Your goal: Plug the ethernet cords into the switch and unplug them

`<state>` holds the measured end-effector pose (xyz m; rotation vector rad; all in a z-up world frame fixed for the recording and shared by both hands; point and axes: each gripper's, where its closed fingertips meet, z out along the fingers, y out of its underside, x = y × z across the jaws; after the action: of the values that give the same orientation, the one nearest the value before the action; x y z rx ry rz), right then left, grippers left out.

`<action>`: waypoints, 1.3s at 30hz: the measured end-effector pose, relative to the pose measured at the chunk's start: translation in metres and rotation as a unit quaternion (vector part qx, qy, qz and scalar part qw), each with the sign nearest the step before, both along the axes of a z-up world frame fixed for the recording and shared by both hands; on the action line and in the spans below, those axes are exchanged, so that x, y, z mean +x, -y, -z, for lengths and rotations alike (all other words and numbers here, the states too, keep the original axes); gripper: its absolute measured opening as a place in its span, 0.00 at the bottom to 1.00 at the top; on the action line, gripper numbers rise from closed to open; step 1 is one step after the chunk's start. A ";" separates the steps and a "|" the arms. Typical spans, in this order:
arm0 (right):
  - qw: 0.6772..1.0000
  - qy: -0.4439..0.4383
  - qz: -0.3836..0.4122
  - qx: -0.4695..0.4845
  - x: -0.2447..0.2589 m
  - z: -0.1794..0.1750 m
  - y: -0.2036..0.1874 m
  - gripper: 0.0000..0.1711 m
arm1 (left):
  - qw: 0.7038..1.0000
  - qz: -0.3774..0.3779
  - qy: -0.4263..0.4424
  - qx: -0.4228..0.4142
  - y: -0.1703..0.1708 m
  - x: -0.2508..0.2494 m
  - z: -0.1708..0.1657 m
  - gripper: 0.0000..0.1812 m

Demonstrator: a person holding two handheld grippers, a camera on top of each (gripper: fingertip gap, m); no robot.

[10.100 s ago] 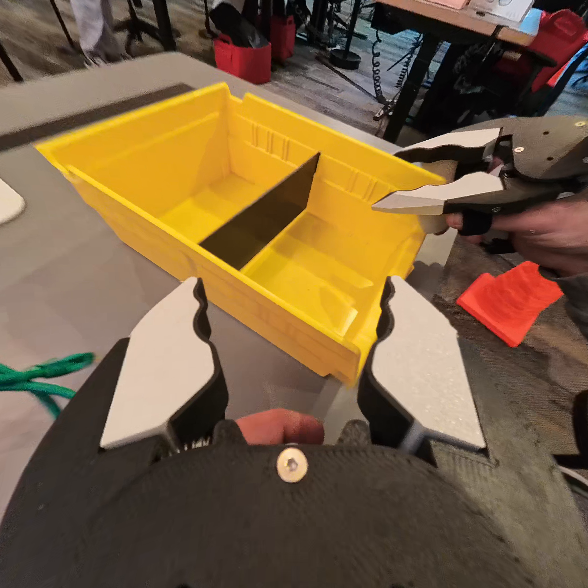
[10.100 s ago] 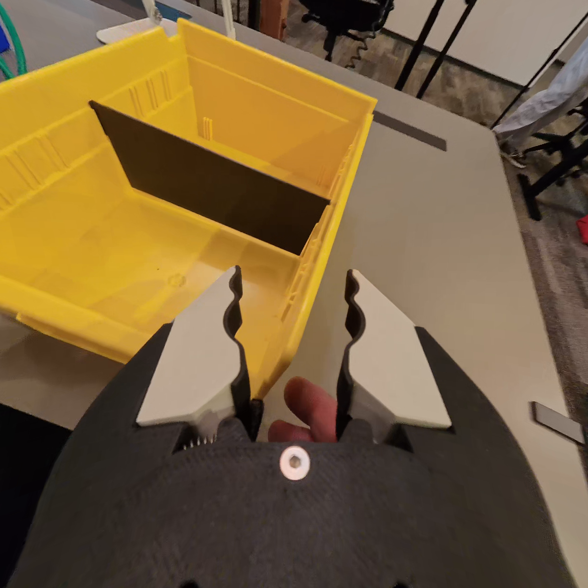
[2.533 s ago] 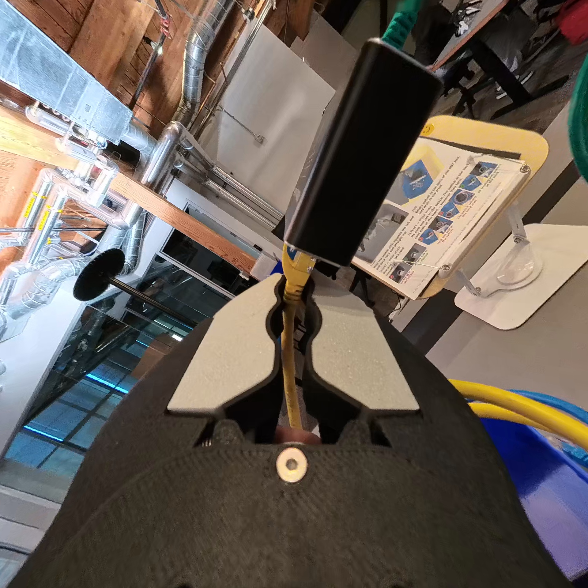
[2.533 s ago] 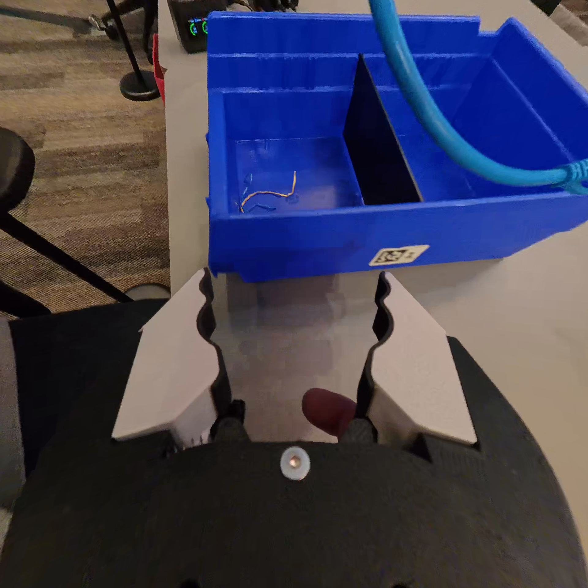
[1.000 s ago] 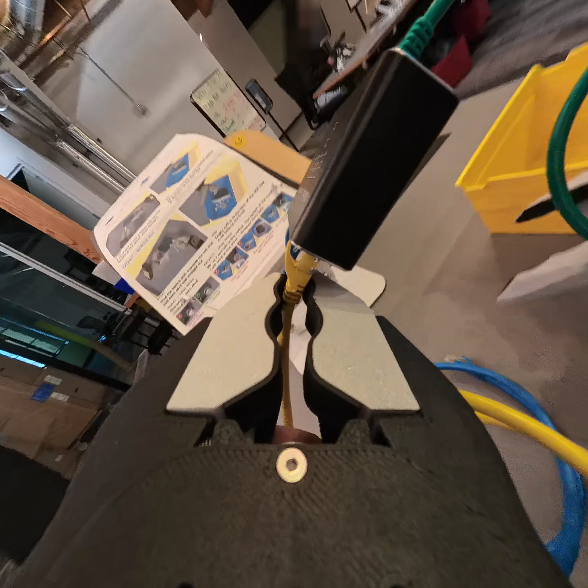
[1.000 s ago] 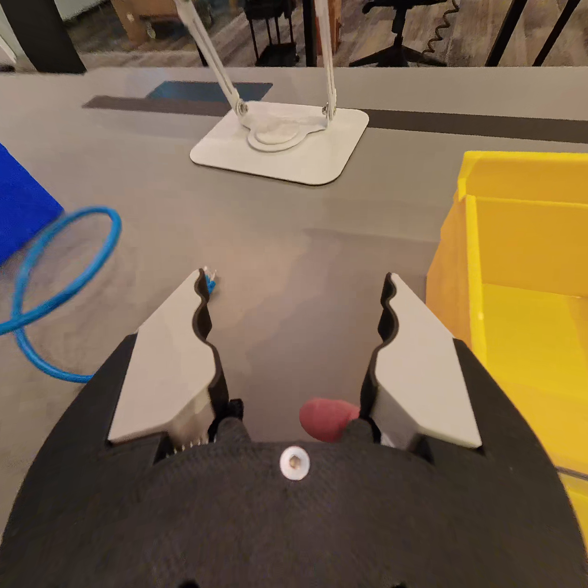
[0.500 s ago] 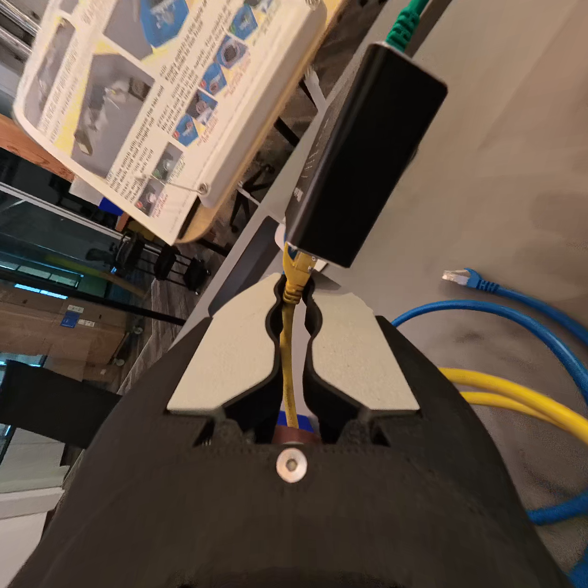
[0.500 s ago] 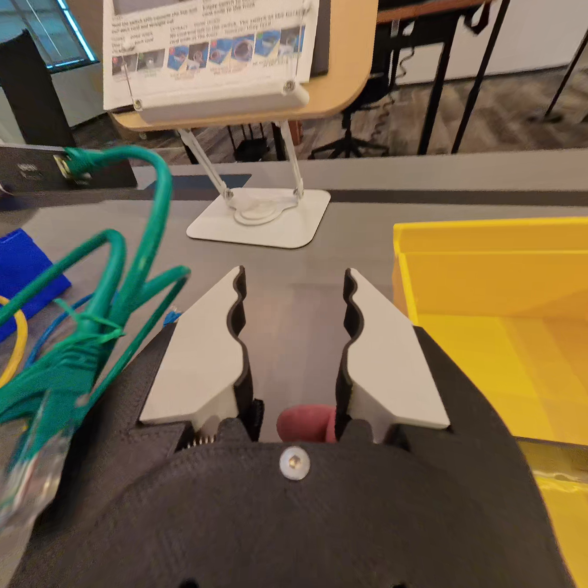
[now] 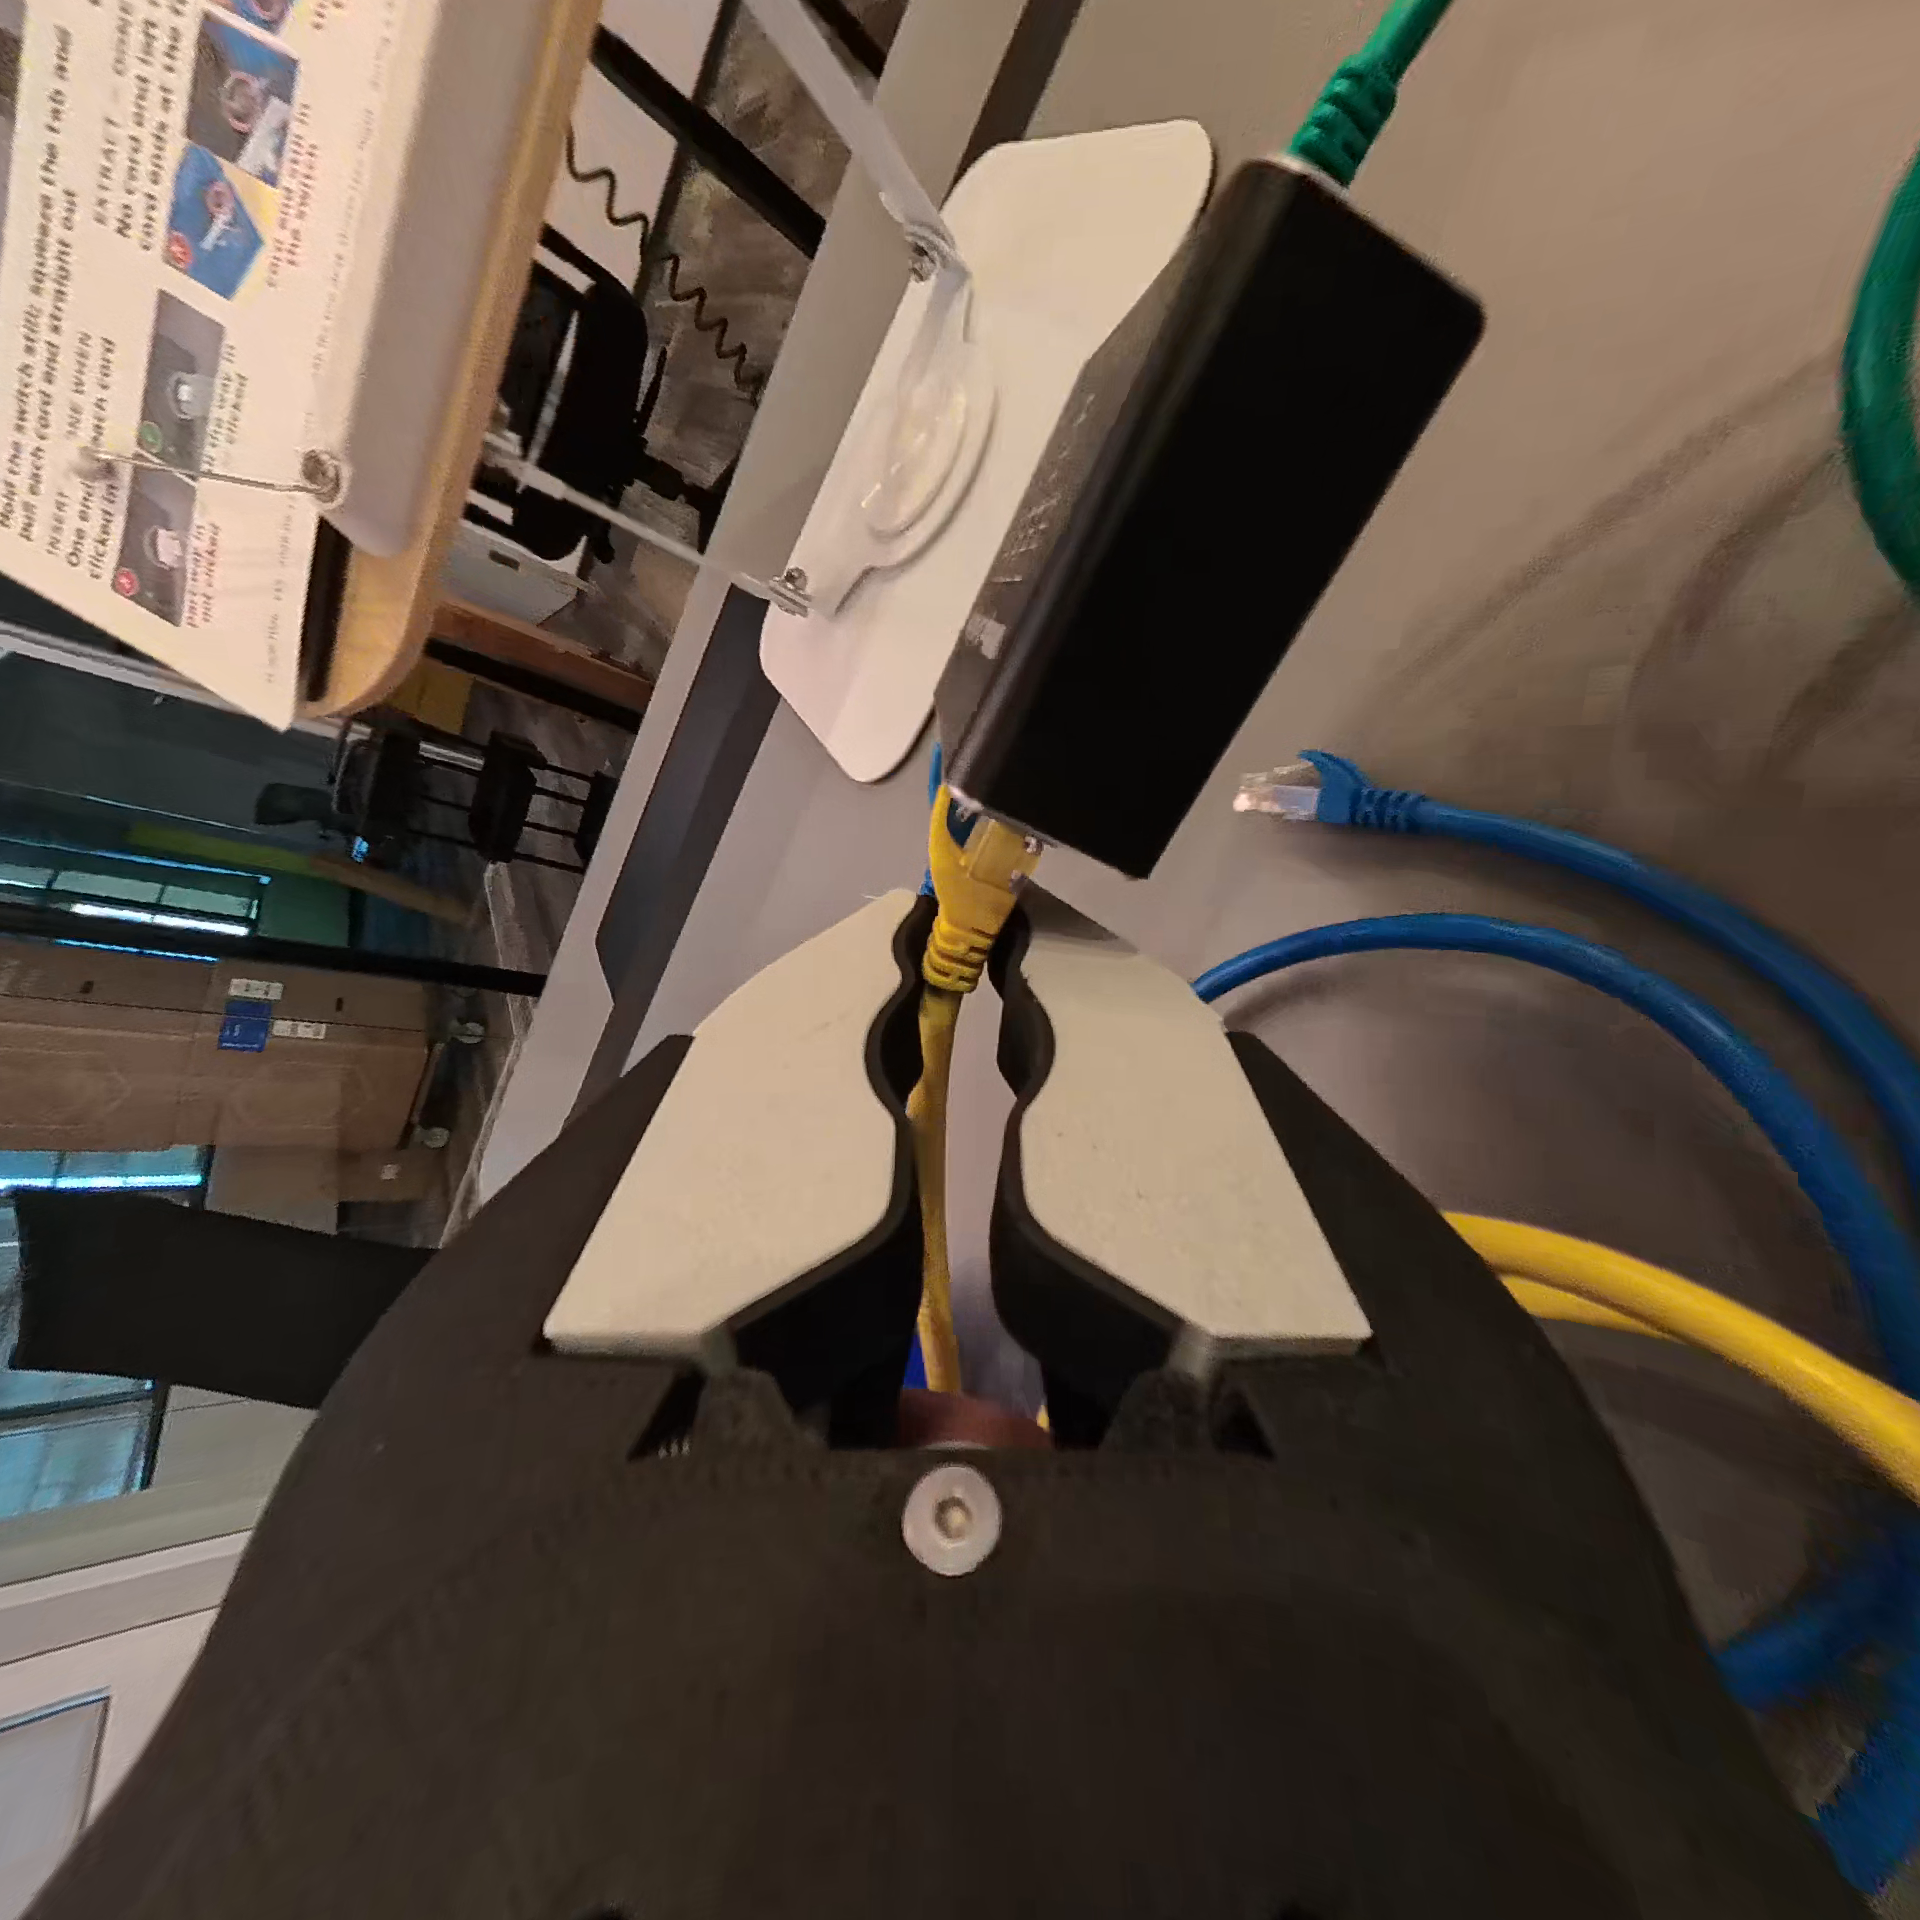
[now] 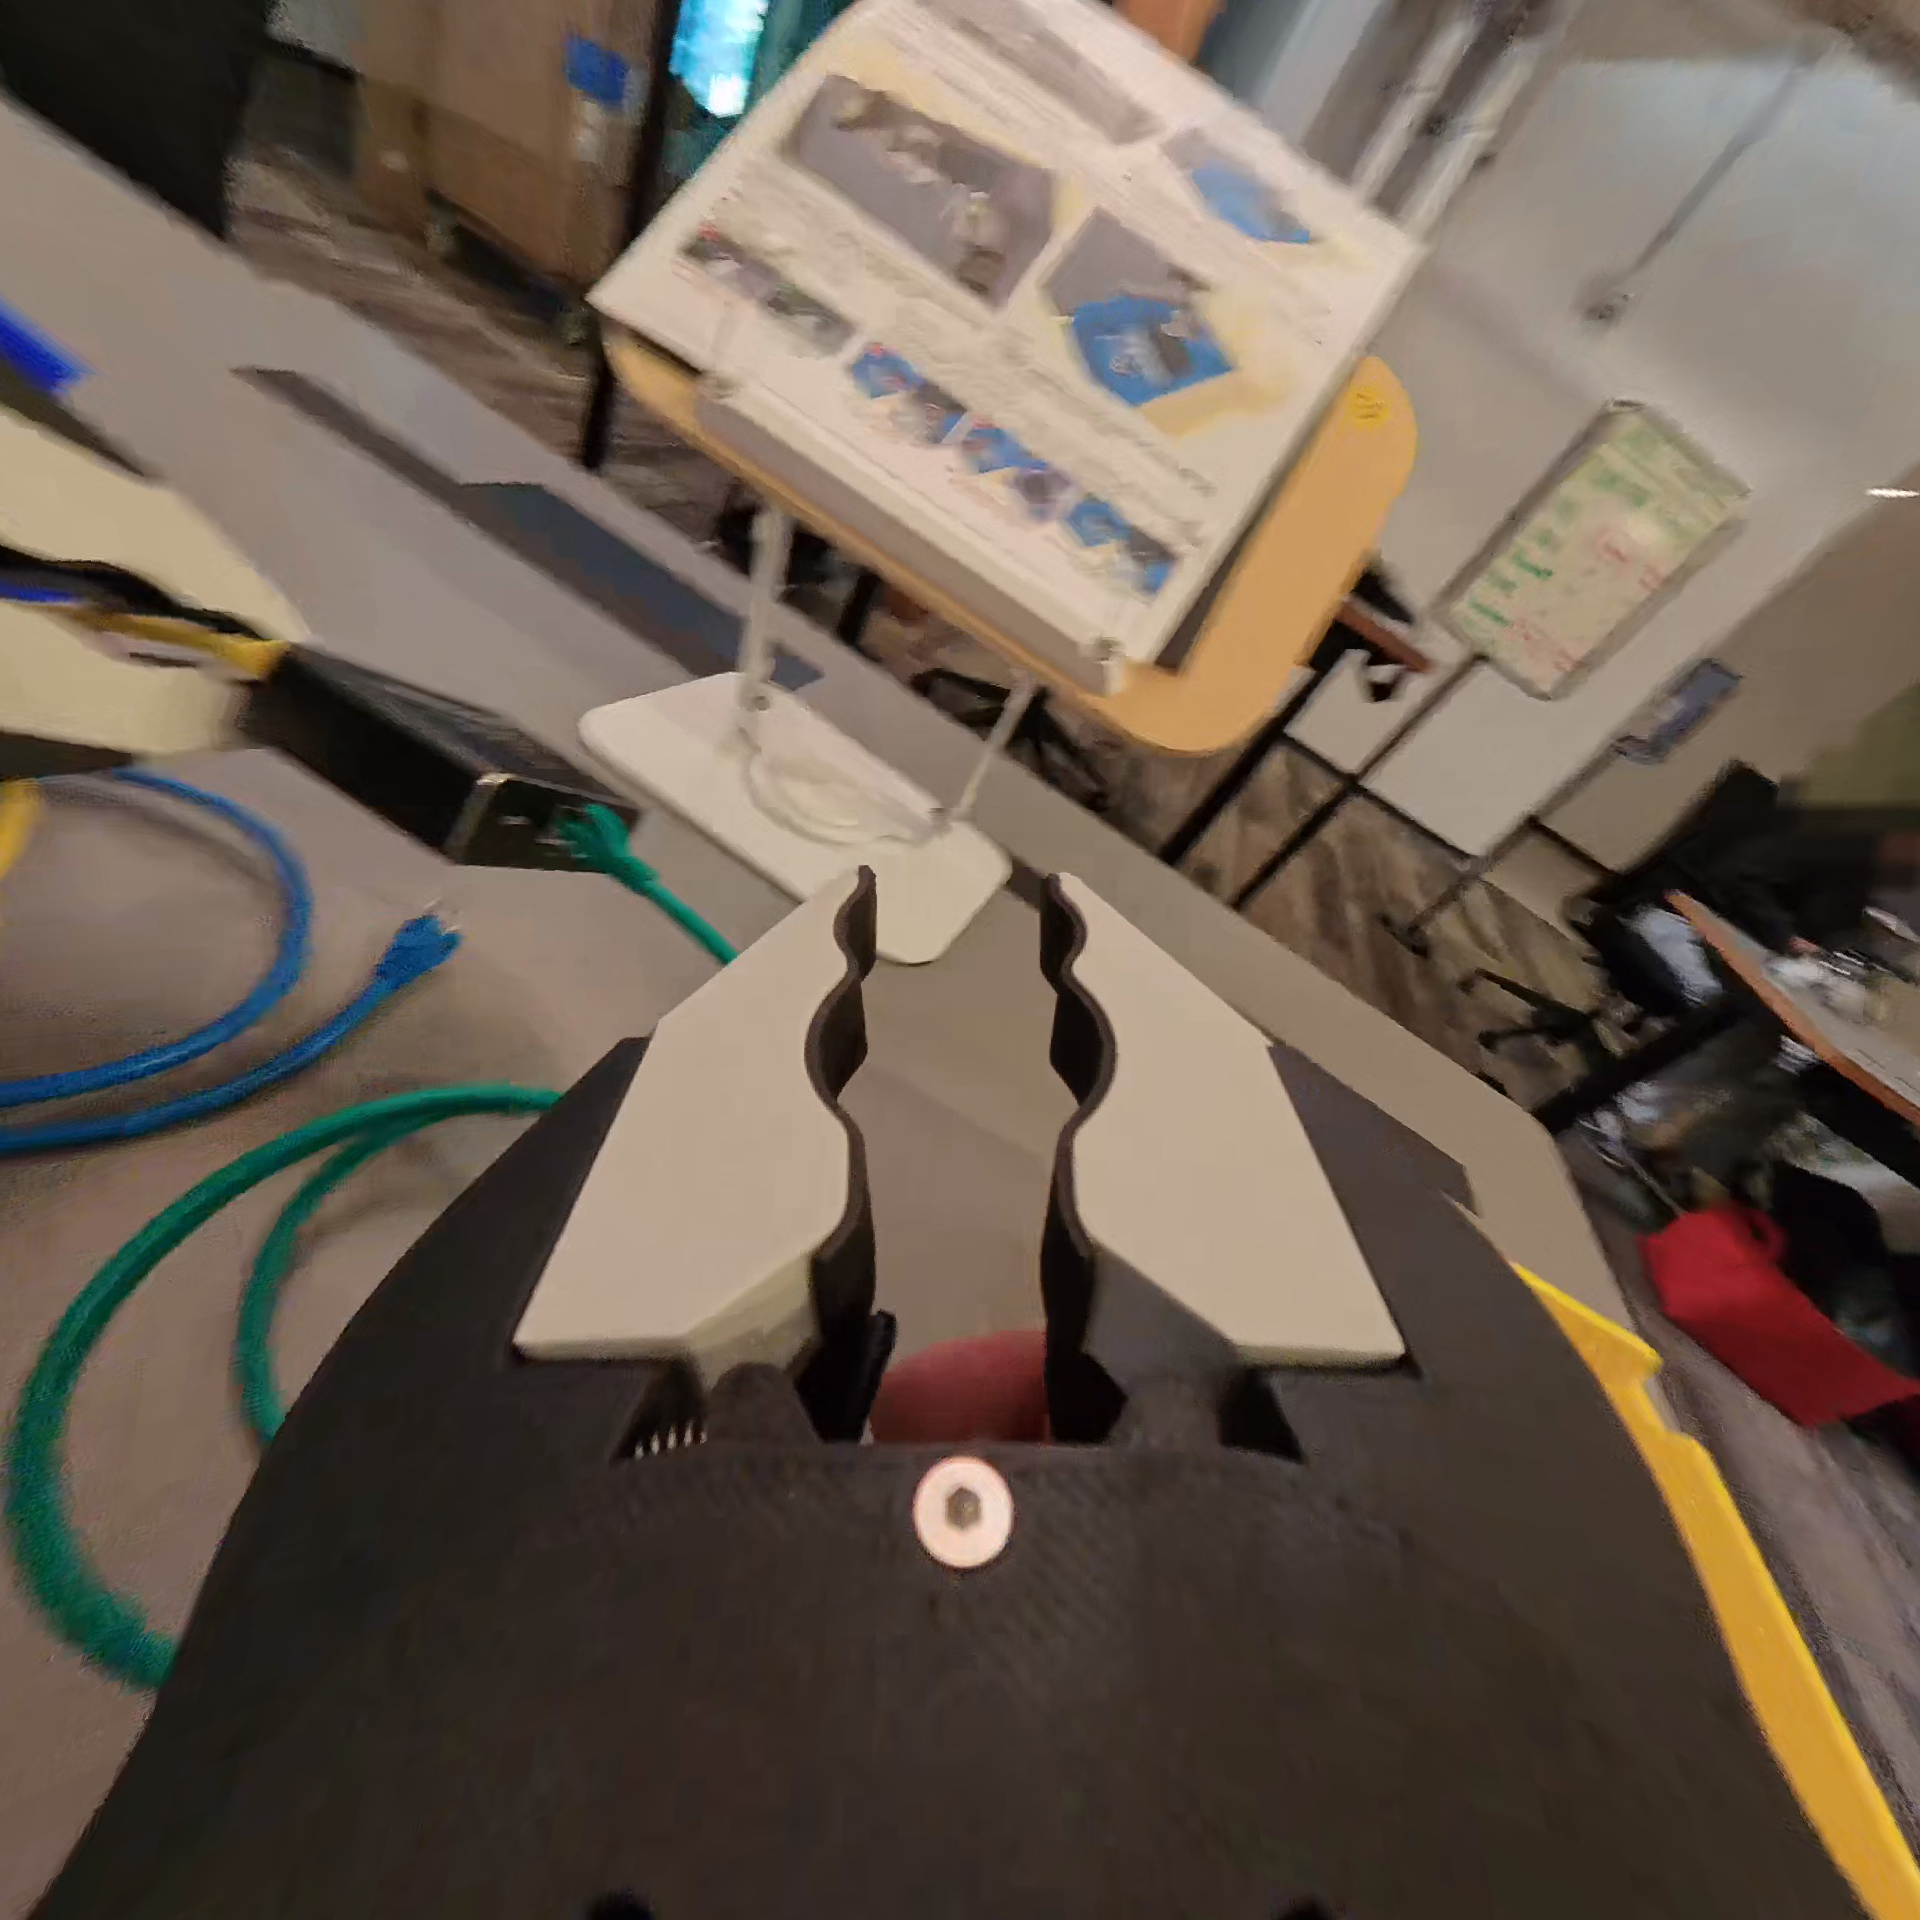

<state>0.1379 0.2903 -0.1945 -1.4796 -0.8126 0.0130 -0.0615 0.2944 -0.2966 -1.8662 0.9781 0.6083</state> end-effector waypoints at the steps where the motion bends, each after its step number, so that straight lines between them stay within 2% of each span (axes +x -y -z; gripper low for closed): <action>1: 0.999 0.016 -0.022 -0.020 -0.008 0.008 0.004 0.16 | 1.000 0.003 0.000 0.000 0.001 0.003 0.004 0.05; 4: 0.996 0.051 -0.061 -0.044 -0.026 0.028 0.011 0.17 | 1.000 0.009 -0.008 0.005 0.004 0.011 0.011 0.05; 6: 0.991 0.090 -0.080 -0.062 -0.036 0.048 0.013 0.23 | 1.000 0.013 -0.003 0.017 0.006 0.018 0.011 0.05; 11: 0.976 0.190 -0.103 -0.019 -0.050 0.074 0.014 0.27 | 0.999 0.038 -0.014 0.020 0.012 0.034 0.011 0.05; 17: 0.945 0.307 -0.104 0.045 -0.057 0.095 0.013 0.24 | 0.996 0.067 -0.035 0.044 0.024 0.048 -0.006 0.05; 18: 0.943 0.314 -0.101 0.048 -0.057 0.096 0.012 0.19 | 0.996 0.071 -0.034 0.046 0.027 0.050 -0.009 0.05; 22: 0.942 0.318 -0.088 0.063 -0.055 0.093 0.009 0.07 | 0.995 0.080 -0.019 0.048 0.033 0.057 -0.014 0.06; 30: 0.948 0.298 -0.091 0.064 -0.053 0.091 0.008 0.07 | 0.995 0.095 0.008 0.028 0.036 0.060 -0.014 0.07; 39: 0.952 0.283 -0.083 0.086 -0.044 0.087 0.006 0.07 | 0.986 0.117 0.104 -0.061 0.053 0.070 -0.041 0.29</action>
<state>0.0939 0.2843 -0.2812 -1.2535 -1.3646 -0.3634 0.0084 0.2413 -0.2554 -1.8427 1.0935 0.2139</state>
